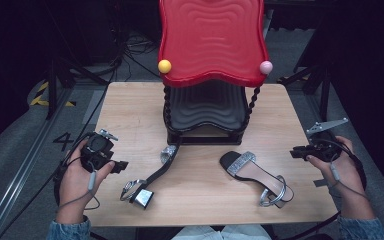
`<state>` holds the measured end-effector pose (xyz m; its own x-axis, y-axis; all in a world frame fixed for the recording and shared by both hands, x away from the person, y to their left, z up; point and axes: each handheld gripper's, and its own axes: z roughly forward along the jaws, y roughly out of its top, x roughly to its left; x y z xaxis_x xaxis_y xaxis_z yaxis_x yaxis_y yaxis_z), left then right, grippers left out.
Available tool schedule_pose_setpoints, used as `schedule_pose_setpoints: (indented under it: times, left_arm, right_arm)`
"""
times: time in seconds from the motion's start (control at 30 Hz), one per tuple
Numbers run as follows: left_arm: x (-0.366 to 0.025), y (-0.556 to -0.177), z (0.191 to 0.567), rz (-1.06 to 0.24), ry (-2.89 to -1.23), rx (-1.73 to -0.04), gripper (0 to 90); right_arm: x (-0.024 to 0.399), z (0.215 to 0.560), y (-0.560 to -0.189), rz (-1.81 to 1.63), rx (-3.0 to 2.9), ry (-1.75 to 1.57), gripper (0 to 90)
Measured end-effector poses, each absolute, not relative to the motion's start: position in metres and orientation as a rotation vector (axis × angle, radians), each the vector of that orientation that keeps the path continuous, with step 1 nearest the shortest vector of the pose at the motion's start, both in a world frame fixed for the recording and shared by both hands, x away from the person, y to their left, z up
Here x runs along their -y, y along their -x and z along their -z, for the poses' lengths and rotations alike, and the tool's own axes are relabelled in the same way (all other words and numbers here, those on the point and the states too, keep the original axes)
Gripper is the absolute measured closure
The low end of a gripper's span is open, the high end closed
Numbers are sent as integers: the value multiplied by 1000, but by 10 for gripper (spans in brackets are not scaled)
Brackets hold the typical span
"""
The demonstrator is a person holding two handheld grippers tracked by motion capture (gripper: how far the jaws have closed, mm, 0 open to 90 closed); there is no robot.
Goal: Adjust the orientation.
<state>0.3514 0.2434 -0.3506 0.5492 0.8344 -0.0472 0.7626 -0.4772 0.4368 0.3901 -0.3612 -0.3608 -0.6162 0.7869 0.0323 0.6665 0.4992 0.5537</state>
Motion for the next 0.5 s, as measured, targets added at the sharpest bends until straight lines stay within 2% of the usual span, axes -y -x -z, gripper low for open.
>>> schedule_pose_setpoints:
  times: [0.3,0.4,0.5]
  left_arm:
    - [-240,-352,349,-217,-2394,-1274,491]
    - [-235,-353,351,-192,-2415,-1267,612]
    - [-232,-352,350,-176,-2417,-1233,816]
  right_arm:
    - [362,362,-390,-787,-2522,-1246,742]
    - [362,363,-389,-787,-2519,-1256,742]
    - [363,363,-388,-787,-2521,-1254,734]
